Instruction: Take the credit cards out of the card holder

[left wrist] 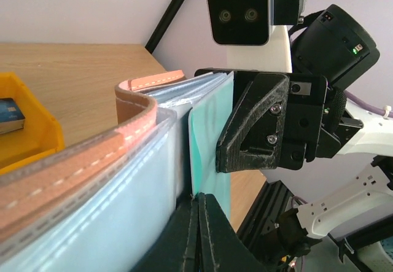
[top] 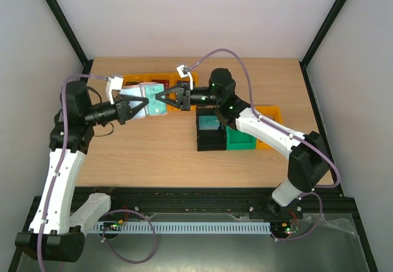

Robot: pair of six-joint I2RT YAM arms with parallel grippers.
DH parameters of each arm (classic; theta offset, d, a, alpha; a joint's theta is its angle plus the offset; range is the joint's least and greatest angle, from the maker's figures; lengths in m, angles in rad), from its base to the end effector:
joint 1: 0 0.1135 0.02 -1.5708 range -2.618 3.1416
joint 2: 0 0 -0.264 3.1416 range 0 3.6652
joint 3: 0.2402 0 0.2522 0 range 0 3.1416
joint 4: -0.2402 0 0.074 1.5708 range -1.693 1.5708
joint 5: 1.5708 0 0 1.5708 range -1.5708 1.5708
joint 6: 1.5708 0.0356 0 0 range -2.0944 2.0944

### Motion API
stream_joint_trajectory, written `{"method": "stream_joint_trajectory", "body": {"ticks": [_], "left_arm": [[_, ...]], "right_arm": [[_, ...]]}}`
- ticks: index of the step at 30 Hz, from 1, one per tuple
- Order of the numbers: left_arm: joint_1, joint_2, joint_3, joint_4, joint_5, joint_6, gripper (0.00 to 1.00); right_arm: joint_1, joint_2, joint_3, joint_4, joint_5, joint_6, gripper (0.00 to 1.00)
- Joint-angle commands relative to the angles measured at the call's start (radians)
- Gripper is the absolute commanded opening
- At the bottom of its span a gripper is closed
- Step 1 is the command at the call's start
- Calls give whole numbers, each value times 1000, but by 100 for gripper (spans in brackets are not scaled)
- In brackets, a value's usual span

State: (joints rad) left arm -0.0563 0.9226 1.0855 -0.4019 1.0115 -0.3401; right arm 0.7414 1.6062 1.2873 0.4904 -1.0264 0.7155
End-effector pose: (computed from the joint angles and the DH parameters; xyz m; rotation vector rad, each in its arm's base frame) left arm 0.1809 -0.0404 0.4009 0.4910 1.7846 -1.1841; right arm 0.2537 0.2736 0.3733 -1.0230 1.4858 1.8159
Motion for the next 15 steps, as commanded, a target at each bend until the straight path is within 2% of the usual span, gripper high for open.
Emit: {"method": "stream_joint_trajectory", "body": {"ticks": [1, 7, 15], "left_arm": [[8, -37, -16, -74, 24, 61, 2], [47, -70, -23, -66, 67, 49, 2], [58, -82, -25, -72, 67, 59, 2]], "right_arm": [[49, -105, -19, 45, 20, -27, 2], [48, -175, -46, -70, 43, -118, 2], [48, -168, -39, -71, 20, -111, 2]]}}
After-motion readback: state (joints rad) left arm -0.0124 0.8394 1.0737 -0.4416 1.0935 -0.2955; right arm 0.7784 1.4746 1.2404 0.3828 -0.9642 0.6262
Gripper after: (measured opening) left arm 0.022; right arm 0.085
